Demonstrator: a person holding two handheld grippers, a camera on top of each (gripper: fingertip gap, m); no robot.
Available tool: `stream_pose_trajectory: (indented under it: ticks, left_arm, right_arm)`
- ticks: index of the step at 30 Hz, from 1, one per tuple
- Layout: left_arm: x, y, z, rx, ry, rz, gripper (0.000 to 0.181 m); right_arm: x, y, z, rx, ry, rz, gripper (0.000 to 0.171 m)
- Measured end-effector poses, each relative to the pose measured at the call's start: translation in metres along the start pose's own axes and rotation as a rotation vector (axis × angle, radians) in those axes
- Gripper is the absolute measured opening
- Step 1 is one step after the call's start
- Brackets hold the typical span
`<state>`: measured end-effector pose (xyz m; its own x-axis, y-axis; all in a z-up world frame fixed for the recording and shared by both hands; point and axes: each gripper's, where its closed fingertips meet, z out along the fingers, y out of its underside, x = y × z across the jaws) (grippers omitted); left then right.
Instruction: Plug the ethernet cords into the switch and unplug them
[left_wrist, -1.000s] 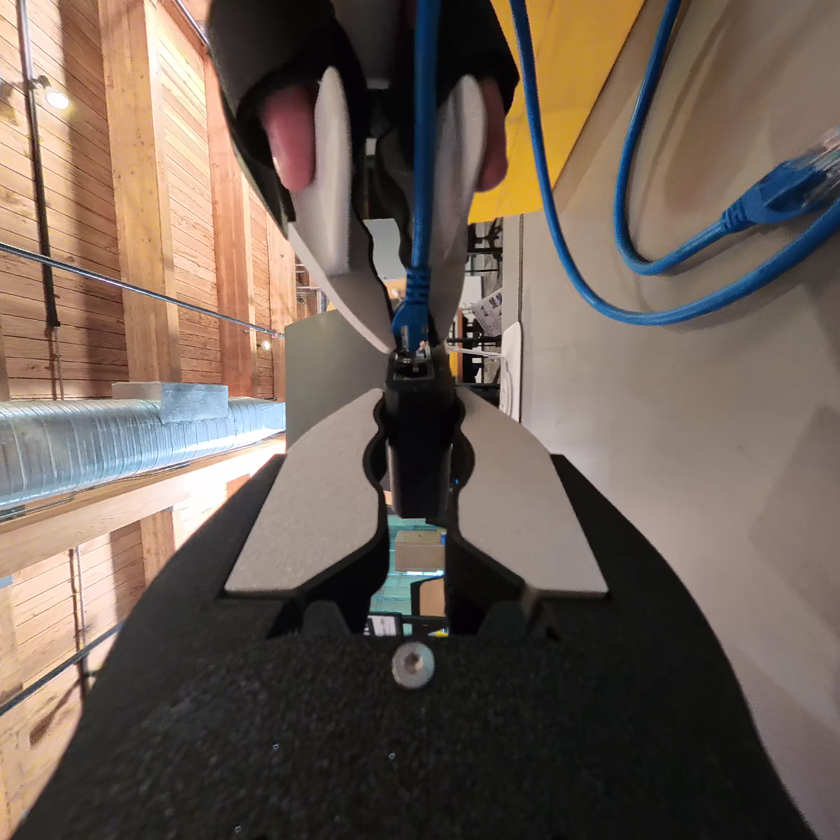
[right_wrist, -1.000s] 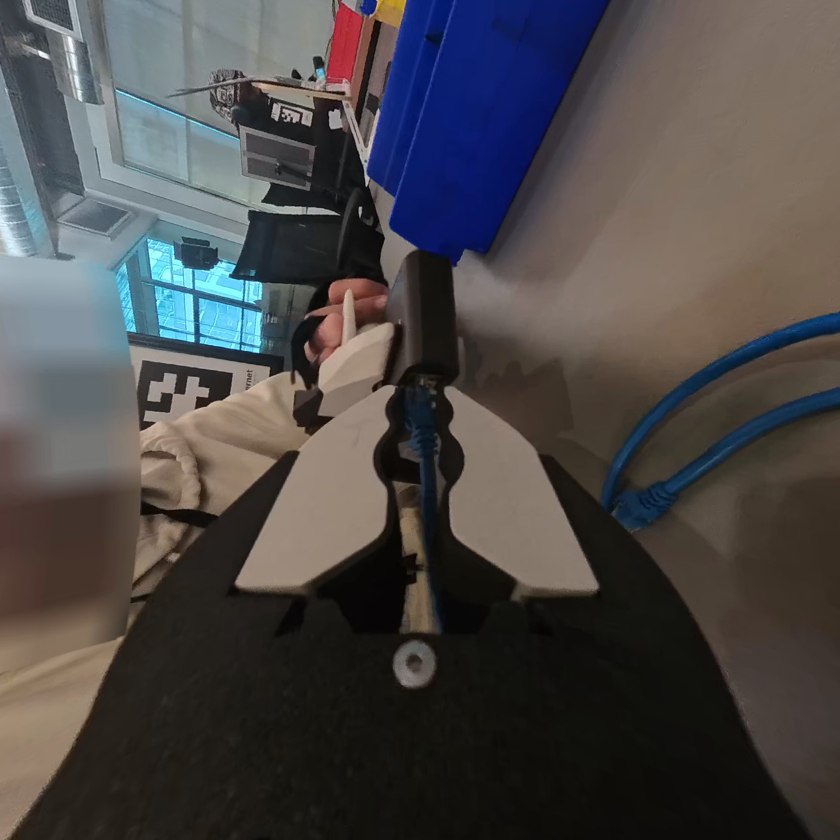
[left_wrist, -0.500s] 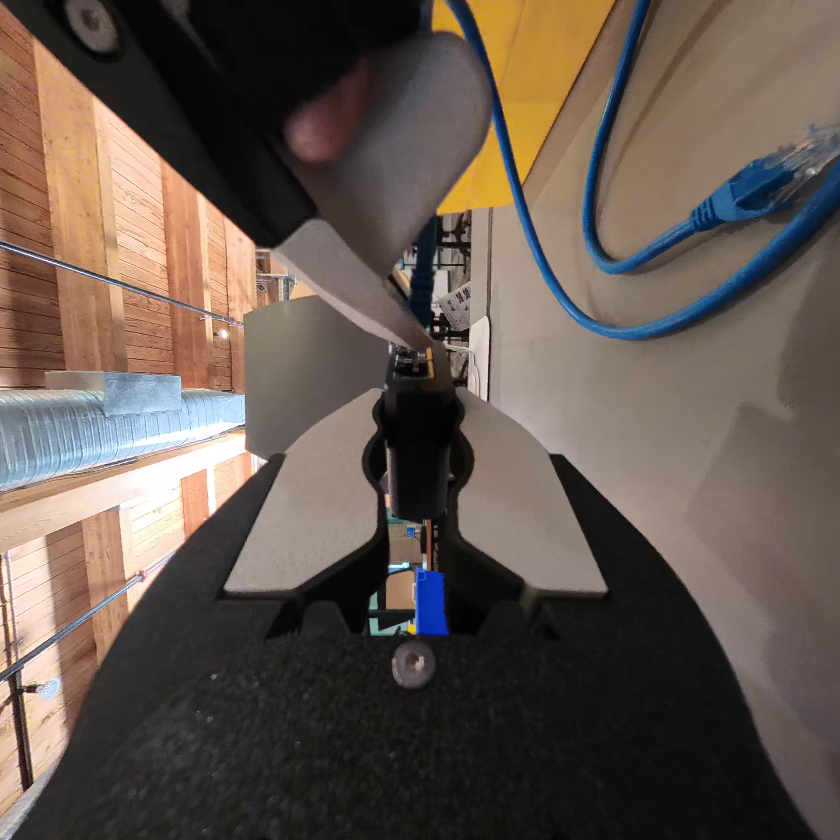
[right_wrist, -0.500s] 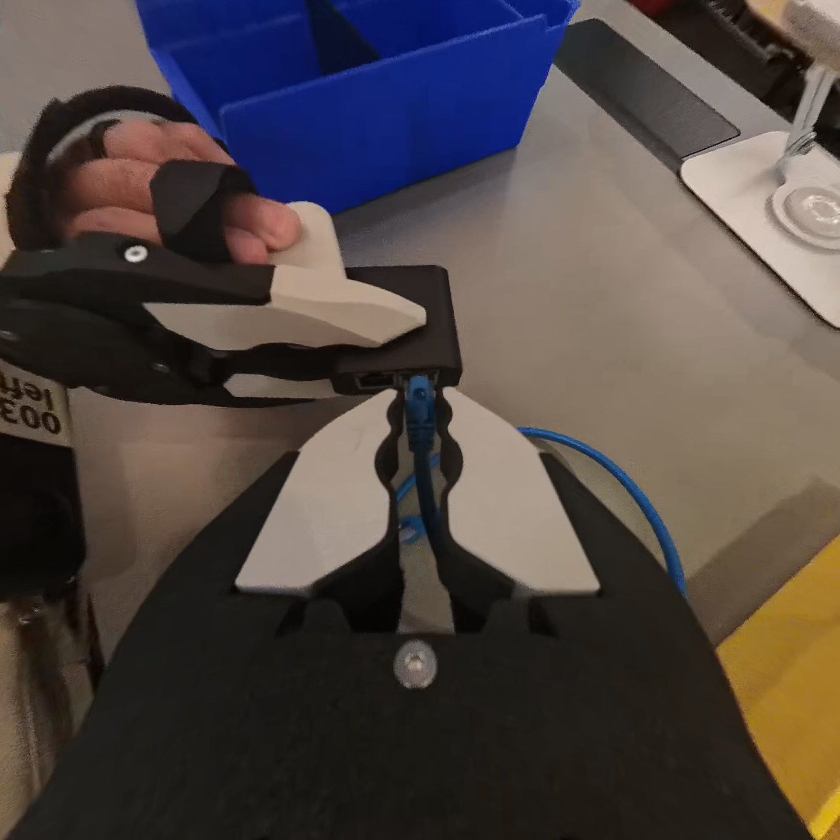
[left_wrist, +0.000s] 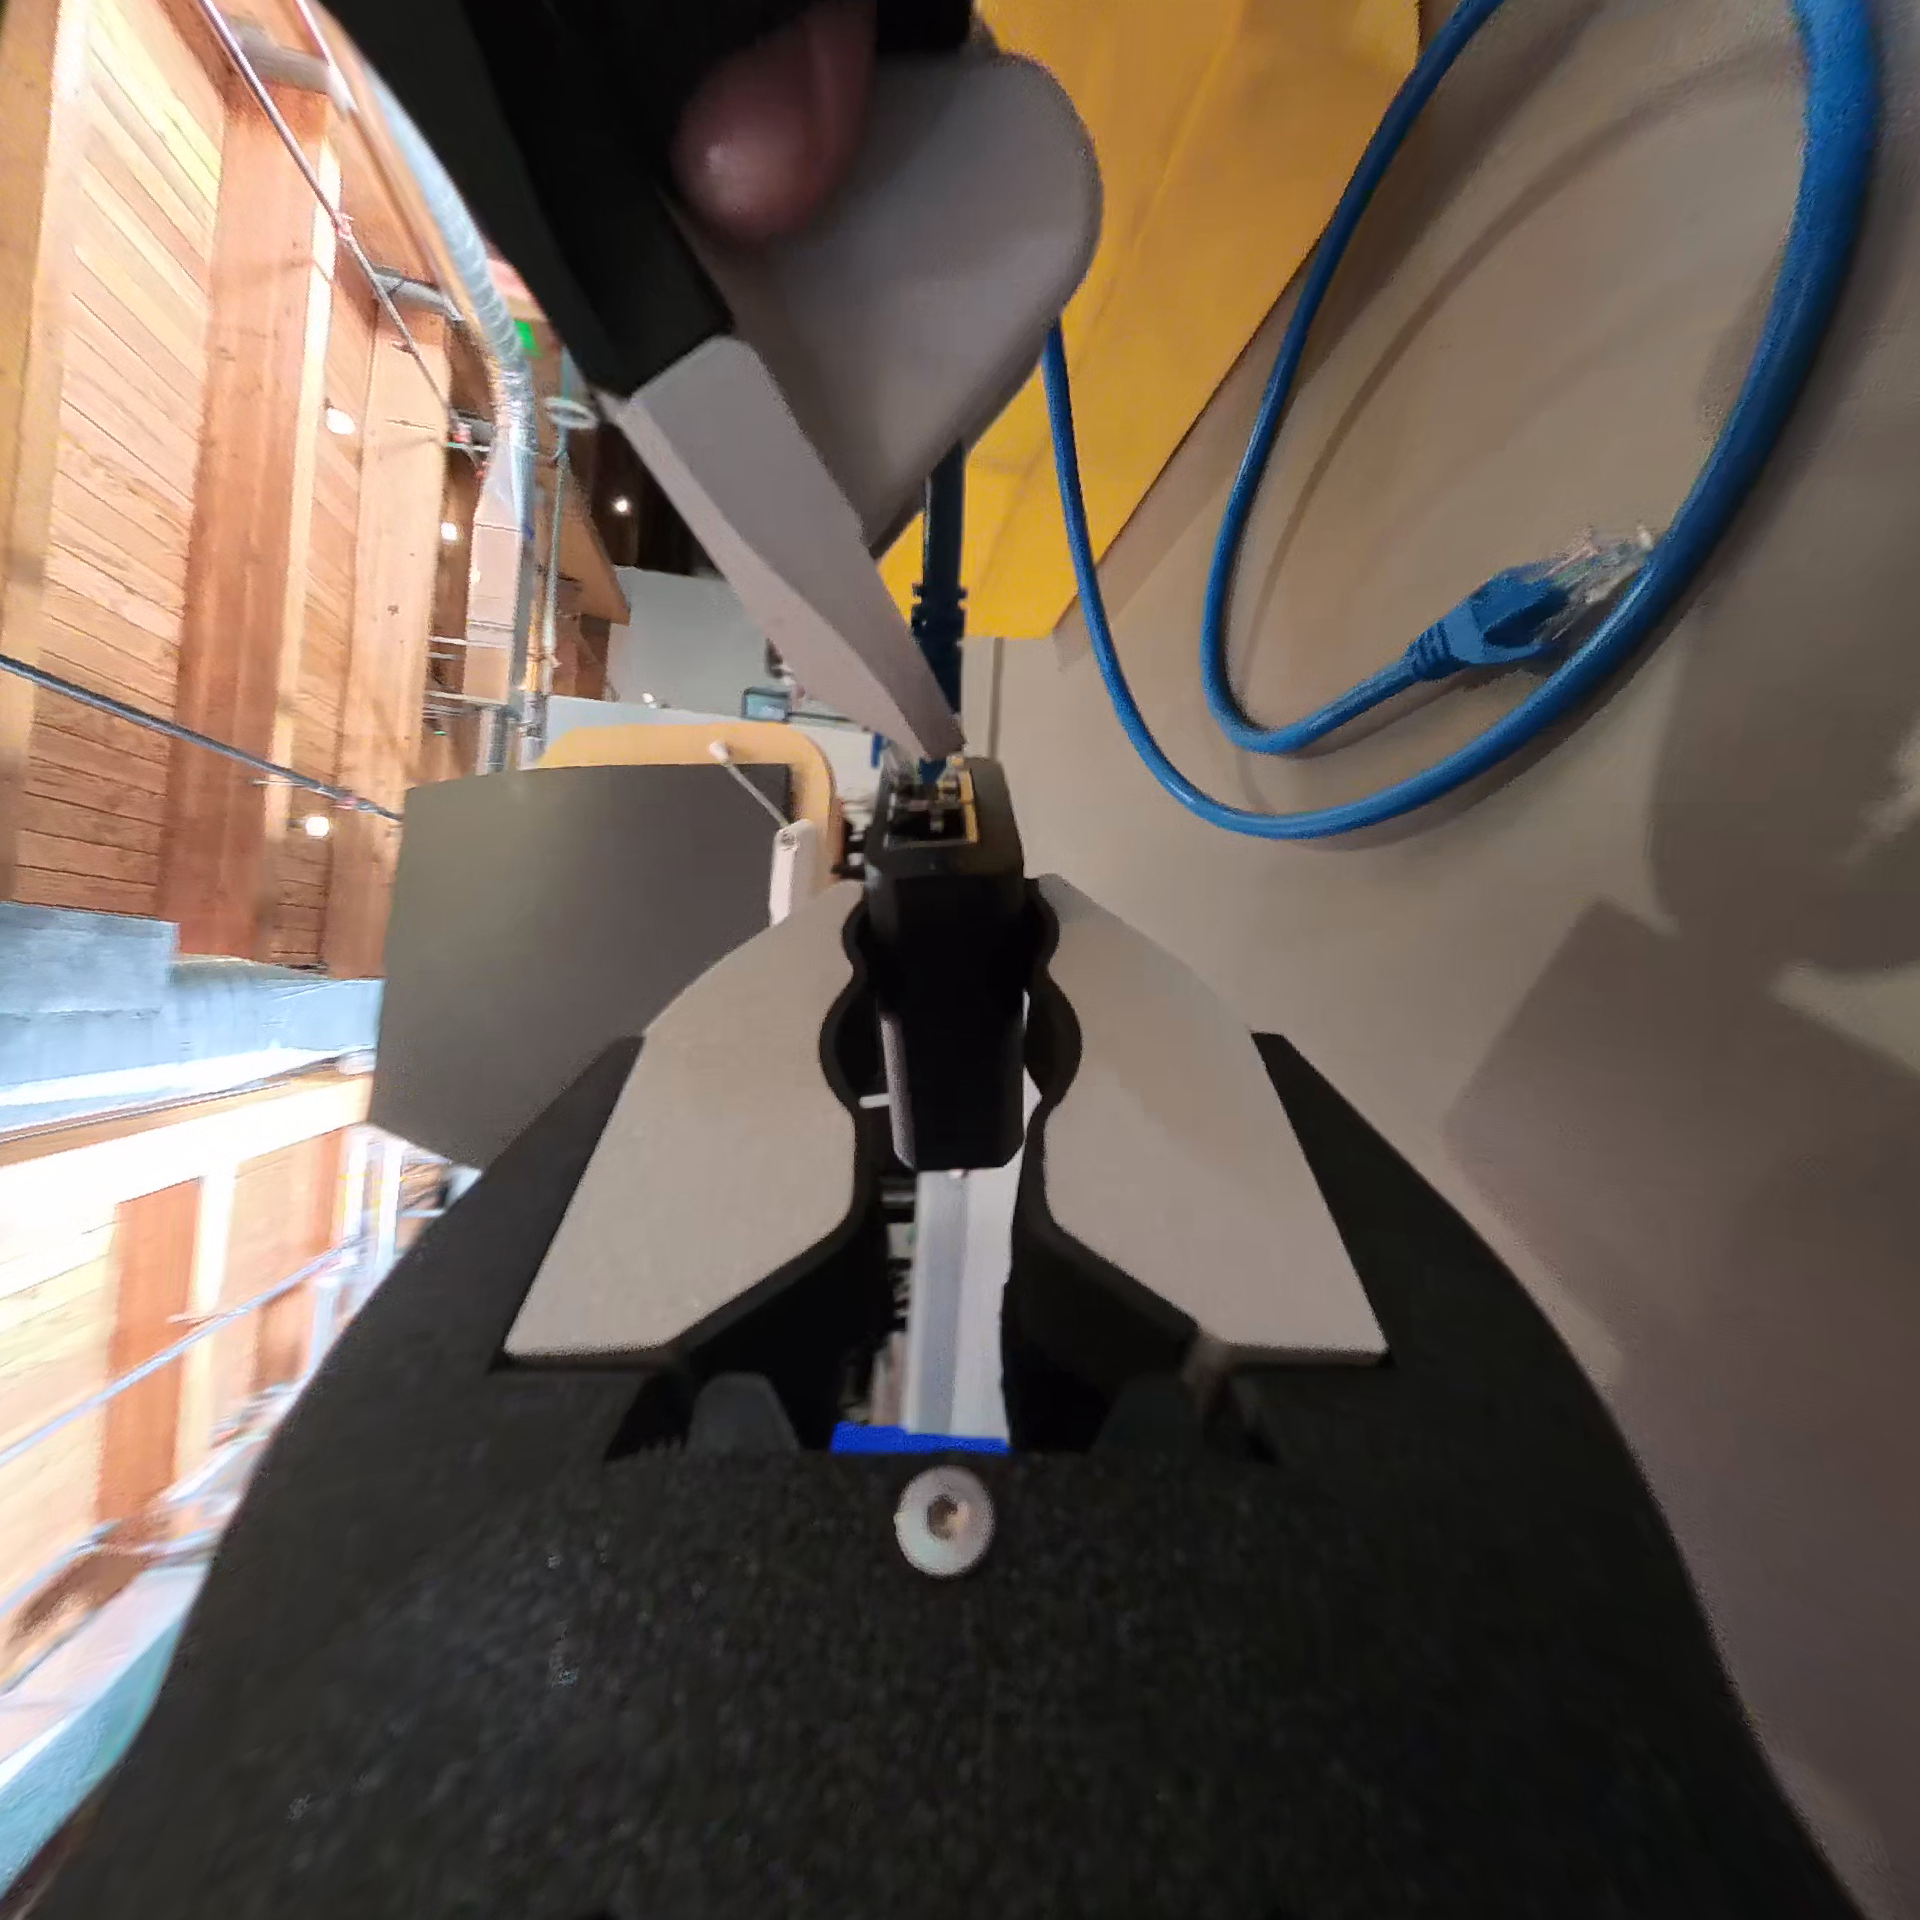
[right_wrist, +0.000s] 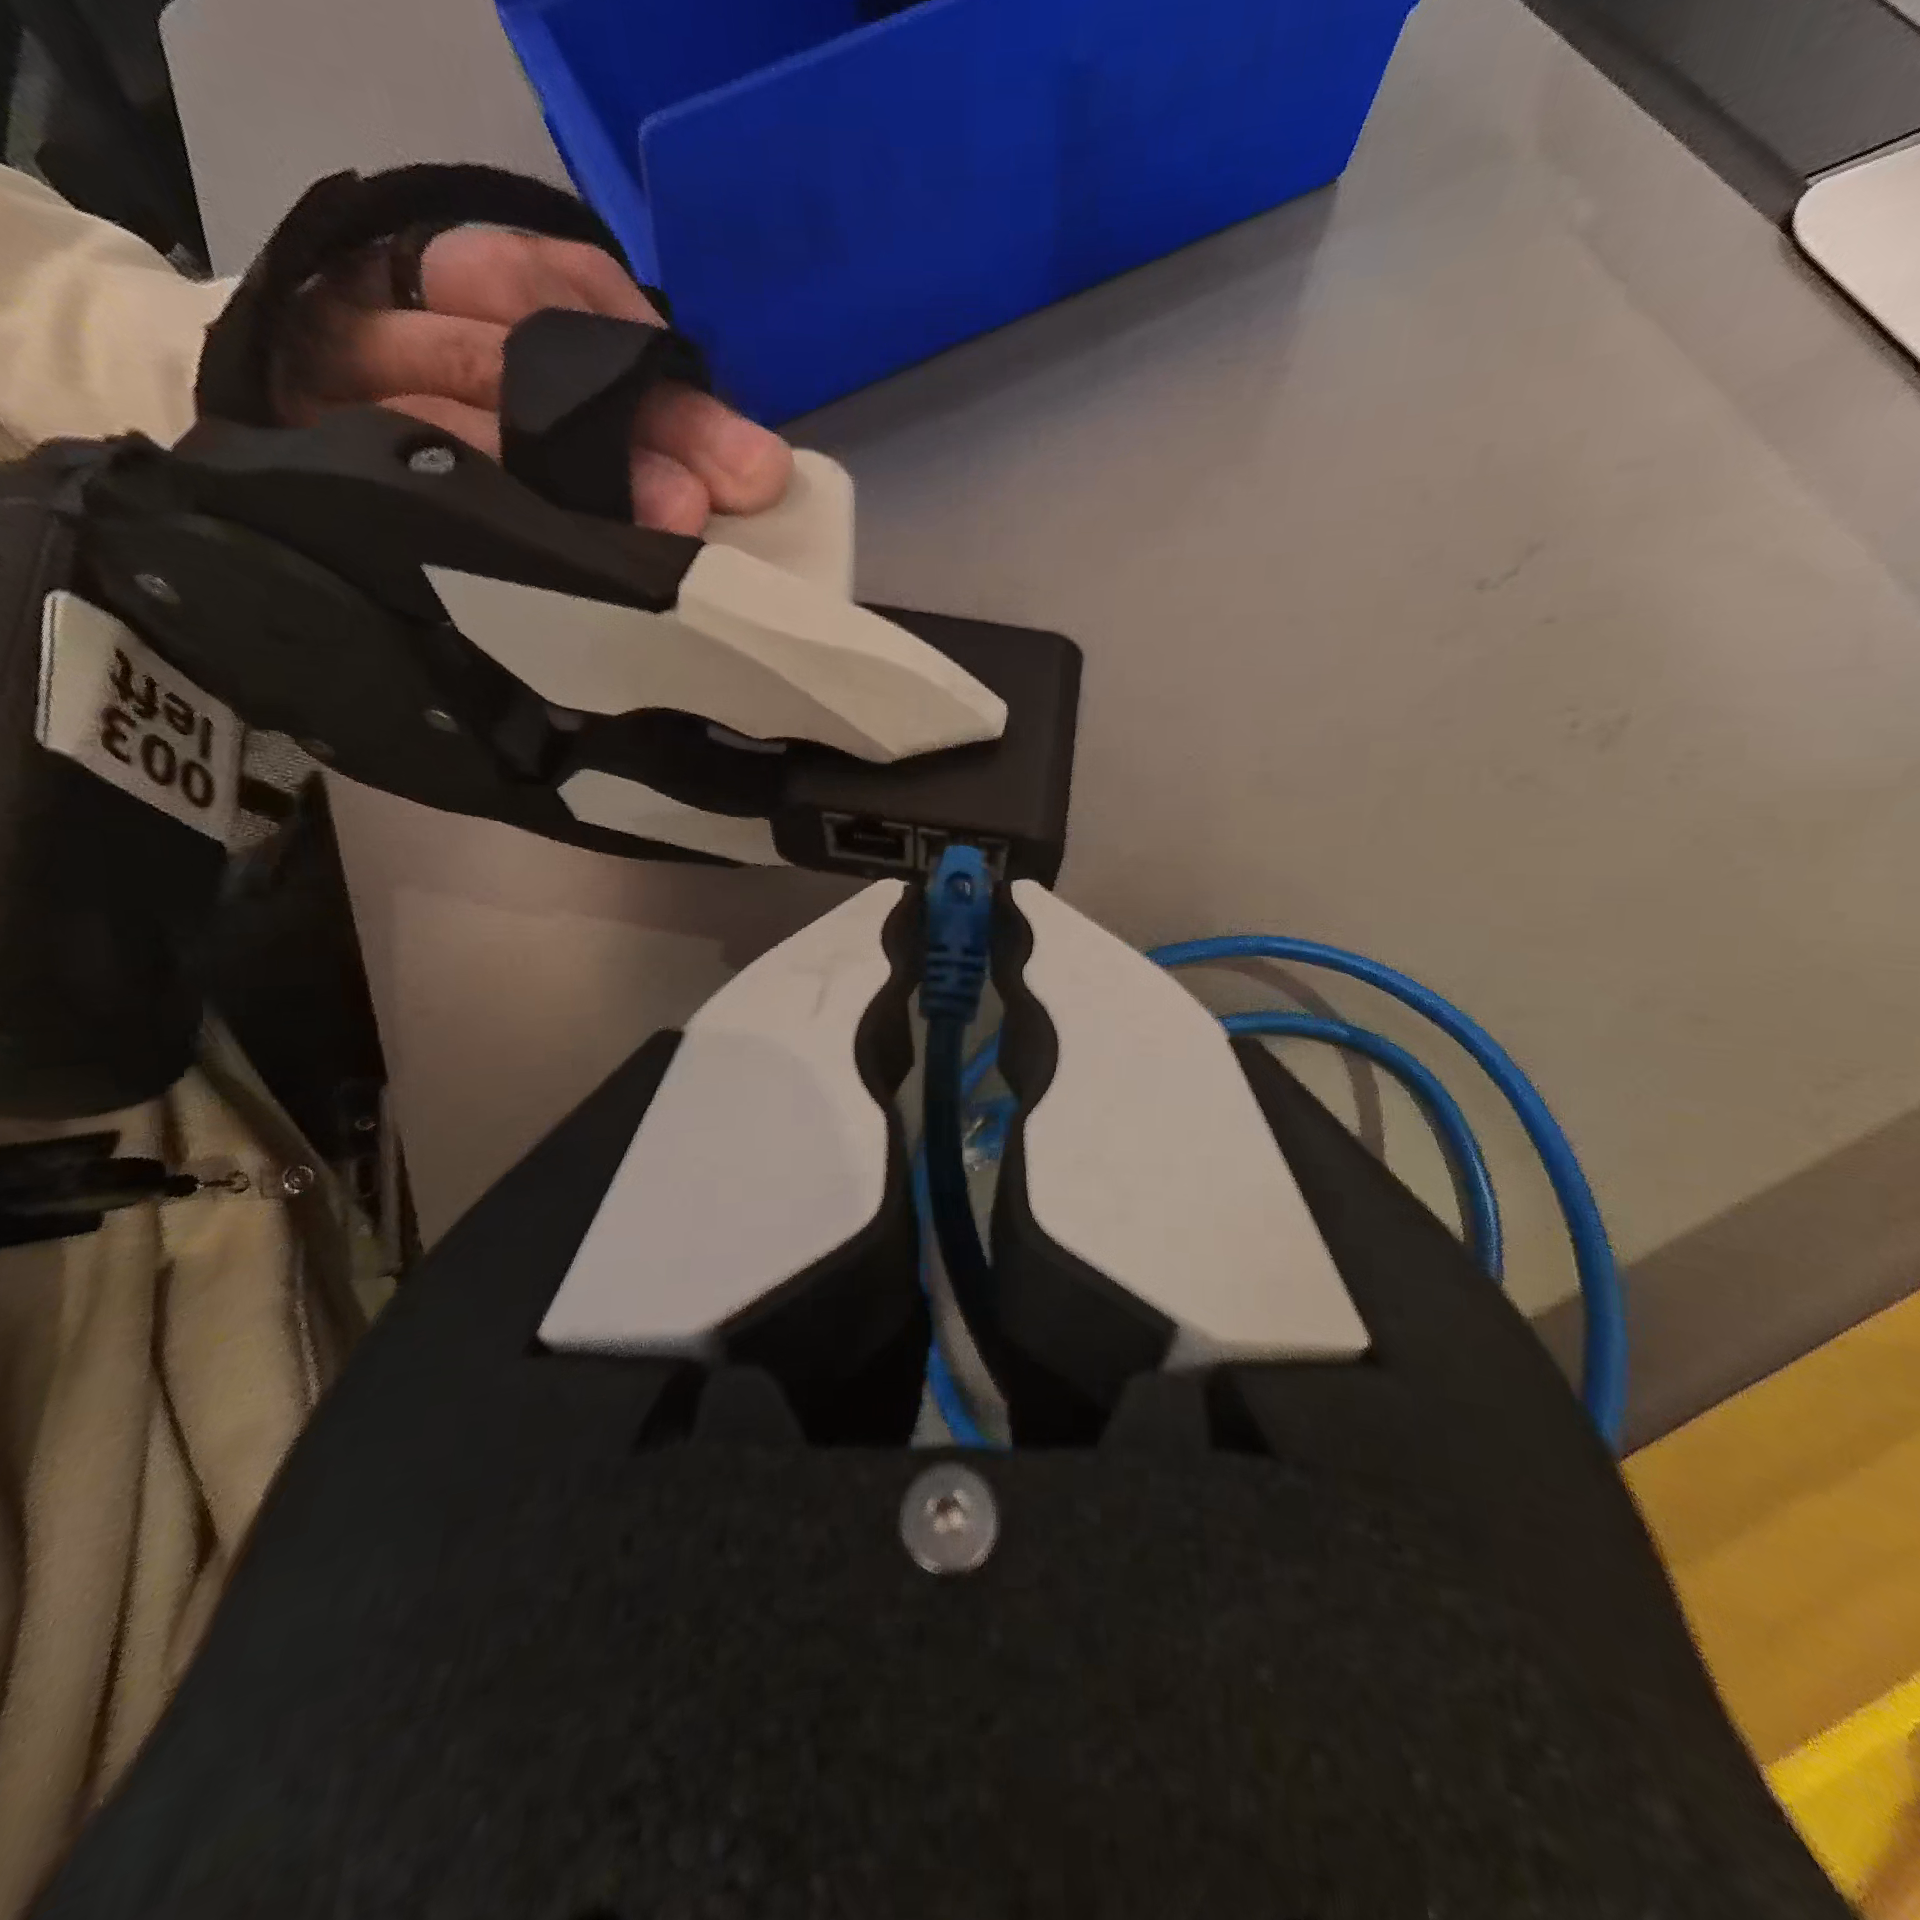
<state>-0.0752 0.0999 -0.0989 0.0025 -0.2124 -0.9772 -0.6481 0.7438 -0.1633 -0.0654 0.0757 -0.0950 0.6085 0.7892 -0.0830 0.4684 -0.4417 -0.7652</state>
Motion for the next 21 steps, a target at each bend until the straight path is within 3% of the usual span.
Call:
stream_pose_trajectory:
  ticks: [3,7,8,21]
  left_arm:
    - [0.009,-0.004,-0.003,0.021,0.084,-0.089,0.024]
    - [0.015,0.001,0.000,0.026,0.230,-0.285,0.024]
    - [0.013,0.001,0.001,0.036,0.253,-0.332,0.024]
    - [0.013,0.002,-0.001,0.047,0.253,-0.297,0.024]
  right_arm:
    - [-0.002,0.007,0.002,-0.036,0.015,-0.145,0.014]
    - [0.008,-0.001,-0.004,-0.074,0.350,-0.755,0.030]
    - [0.004,0.002,-0.002,-0.101,0.352,-0.853,0.030]
    - [0.010,-0.004,0.009,-0.204,0.243,-1.015,0.021]
